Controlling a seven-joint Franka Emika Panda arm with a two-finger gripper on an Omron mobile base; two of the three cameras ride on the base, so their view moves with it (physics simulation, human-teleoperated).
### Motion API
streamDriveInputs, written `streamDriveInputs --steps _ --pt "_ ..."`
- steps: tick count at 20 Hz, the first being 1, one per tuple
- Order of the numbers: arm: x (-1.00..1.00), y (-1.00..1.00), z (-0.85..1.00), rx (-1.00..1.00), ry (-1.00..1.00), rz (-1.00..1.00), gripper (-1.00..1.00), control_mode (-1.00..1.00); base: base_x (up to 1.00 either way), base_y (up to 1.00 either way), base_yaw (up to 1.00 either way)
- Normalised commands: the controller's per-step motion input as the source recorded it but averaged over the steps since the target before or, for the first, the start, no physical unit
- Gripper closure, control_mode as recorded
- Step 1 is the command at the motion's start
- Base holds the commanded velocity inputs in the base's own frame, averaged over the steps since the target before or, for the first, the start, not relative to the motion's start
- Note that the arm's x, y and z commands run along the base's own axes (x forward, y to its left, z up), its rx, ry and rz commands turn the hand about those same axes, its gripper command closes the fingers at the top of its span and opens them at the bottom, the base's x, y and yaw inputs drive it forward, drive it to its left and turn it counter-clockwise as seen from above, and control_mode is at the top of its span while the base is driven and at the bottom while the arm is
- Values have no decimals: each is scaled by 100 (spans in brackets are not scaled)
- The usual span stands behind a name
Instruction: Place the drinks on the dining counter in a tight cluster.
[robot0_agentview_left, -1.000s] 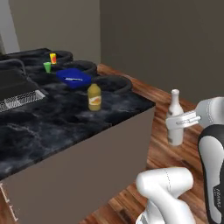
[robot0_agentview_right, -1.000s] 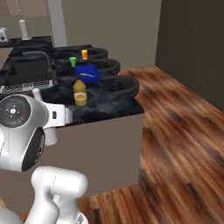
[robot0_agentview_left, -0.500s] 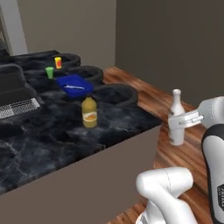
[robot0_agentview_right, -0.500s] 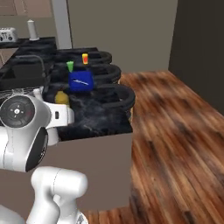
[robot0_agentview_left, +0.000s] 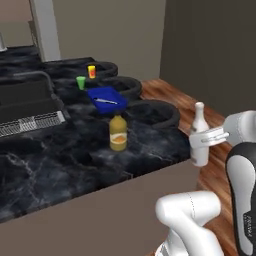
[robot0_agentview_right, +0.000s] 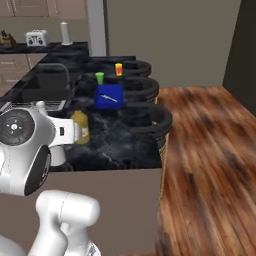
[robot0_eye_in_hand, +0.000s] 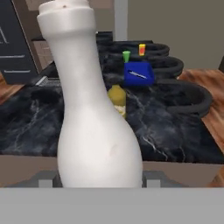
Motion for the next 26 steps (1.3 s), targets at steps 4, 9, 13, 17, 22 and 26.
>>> streamDriveInputs --steps 4,9,13,17,22,26 --pt "0 0 0 0 0 0 100 100 55 -77 26" --pt "0 0 0 0 0 0 100 100 88 -34 10" --pt "0 0 0 0 0 0 100 100 55 -6 5" --pt "0 0 0 0 0 0 100 100 21 7 5" --pt "0 0 0 0 0 0 100 100 32 8 18" --pt "0 0 0 0 0 0 100 100 47 0 19"
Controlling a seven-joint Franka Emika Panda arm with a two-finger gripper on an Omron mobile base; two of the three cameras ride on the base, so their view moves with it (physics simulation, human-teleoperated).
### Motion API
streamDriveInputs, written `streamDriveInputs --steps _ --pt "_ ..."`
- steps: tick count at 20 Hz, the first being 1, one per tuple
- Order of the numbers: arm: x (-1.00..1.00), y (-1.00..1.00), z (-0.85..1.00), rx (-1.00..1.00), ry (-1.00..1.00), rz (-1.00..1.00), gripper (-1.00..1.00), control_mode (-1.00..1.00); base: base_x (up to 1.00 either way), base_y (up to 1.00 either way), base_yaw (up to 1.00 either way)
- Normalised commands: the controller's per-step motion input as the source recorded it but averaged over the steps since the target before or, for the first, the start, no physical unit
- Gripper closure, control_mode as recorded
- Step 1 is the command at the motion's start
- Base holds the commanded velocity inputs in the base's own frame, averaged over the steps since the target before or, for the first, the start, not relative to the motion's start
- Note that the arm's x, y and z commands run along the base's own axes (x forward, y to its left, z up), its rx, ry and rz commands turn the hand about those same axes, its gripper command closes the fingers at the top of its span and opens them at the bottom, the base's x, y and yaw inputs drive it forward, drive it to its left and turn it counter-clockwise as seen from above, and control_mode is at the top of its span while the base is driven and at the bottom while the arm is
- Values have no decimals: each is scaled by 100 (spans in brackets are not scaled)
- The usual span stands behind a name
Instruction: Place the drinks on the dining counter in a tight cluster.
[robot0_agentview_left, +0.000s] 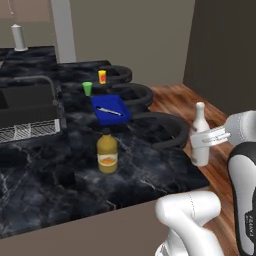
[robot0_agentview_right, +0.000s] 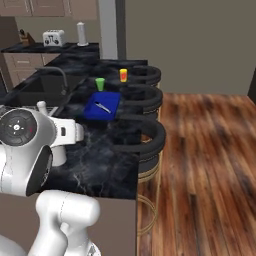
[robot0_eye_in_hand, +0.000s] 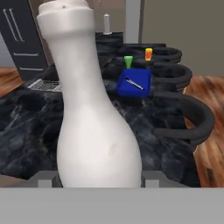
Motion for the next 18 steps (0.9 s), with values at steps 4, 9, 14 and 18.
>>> streamDriveInputs --steps 4,9,14,18 --pt "38 -5 0 0 3 10 100 -100 13 0 4" --pt "74 -11 -1 0 3 11 100 -100 0 0 0" --pt "91 5 -30 2 -9 17 100 -100 0 0 0" --pt "100 18 -73 7 -3 14 100 -100 0 0 0"
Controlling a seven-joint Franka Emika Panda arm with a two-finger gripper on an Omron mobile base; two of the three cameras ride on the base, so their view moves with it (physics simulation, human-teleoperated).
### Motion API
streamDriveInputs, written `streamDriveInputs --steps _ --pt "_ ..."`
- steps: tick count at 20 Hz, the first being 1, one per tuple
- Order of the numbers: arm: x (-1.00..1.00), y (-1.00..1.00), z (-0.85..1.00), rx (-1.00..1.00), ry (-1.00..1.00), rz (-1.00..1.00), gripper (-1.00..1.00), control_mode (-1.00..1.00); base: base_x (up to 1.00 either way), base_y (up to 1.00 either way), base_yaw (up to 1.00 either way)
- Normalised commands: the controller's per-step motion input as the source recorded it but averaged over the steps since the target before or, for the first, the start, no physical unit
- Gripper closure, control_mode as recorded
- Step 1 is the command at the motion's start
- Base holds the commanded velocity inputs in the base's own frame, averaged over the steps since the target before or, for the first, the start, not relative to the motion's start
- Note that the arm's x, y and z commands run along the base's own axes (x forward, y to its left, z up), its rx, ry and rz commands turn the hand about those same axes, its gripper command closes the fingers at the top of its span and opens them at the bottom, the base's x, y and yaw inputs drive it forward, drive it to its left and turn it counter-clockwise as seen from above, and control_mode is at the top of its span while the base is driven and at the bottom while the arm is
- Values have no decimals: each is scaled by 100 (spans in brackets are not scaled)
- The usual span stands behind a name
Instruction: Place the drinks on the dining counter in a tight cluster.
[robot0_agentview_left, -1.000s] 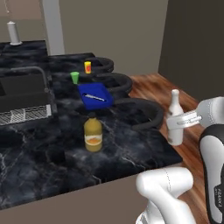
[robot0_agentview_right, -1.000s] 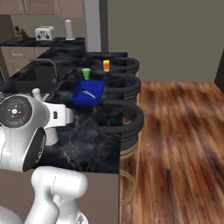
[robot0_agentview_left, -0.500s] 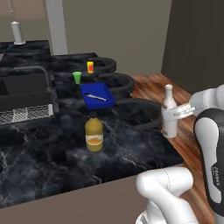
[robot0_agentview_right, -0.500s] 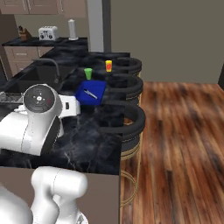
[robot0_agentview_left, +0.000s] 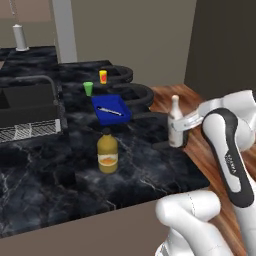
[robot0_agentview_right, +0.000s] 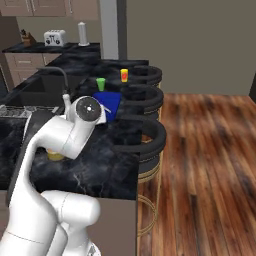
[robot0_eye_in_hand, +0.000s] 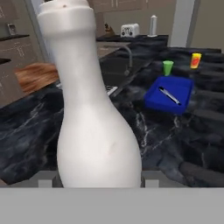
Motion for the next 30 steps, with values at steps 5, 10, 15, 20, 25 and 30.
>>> streamDriveInputs --steps 5,10,15,20,25,30 --pt "84 6 -99 26 1 5 100 -100 0 0 0" --pt "46 19 -63 22 3 19 100 -100 0 0 0" --pt "51 14 0 -3 0 30 100 -100 0 0 0" --pt "37 -2 -1 -7 0 10 100 -100 0 0 0" --pt "28 30 -12 -6 0 -5 100 -100 0 0 0" --pt "4 29 -35 -9 -1 -7 100 -100 0 0 0"
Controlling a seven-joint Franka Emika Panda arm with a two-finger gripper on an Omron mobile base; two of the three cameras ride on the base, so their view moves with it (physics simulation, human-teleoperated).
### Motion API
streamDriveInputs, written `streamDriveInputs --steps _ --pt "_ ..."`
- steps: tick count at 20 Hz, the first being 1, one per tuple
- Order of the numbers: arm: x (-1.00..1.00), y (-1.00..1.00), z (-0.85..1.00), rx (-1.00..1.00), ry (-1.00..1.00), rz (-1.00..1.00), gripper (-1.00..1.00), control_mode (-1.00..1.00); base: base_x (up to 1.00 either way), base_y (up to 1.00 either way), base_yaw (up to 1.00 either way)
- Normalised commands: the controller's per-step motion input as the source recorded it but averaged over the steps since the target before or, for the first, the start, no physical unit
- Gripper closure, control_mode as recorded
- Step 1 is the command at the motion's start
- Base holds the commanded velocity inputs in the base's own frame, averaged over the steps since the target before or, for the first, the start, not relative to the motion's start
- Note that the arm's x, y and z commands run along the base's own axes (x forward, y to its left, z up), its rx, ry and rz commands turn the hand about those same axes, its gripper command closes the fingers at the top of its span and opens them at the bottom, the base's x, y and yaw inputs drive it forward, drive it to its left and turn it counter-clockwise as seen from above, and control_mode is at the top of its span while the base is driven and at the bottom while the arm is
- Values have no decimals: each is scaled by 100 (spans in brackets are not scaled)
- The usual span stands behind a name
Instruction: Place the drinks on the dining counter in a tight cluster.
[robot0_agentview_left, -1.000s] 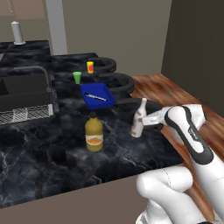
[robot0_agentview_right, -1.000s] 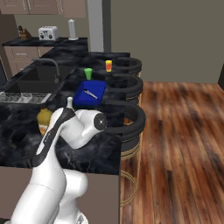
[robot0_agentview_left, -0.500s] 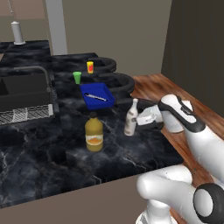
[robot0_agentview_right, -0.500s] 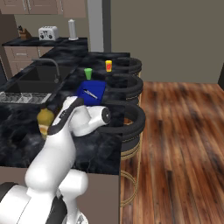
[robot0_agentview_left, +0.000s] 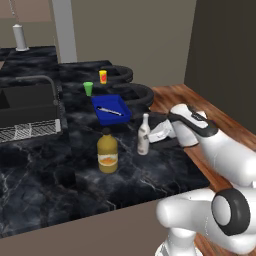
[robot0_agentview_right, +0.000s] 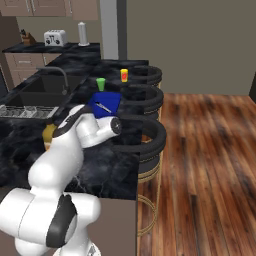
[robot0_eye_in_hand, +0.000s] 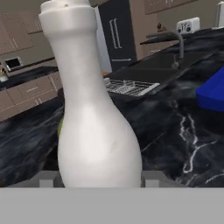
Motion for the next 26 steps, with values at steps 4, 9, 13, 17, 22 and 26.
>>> streamDriveInputs --steps 4,9,13,17,22,26 --pt "0 29 -49 -6 -1 -1 100 -100 0 0 0" --pt "0 23 -56 0 -1 0 100 -100 0 0 0" --pt "18 0 -34 0 -4 0 100 -100 0 0 0" --pt "31 0 -1 0 -16 2 100 -100 0 0 0" --pt "24 0 -1 0 -5 14 100 -100 0 0 0" --pt "1 0 0 0 0 19 100 -100 0 0 0"
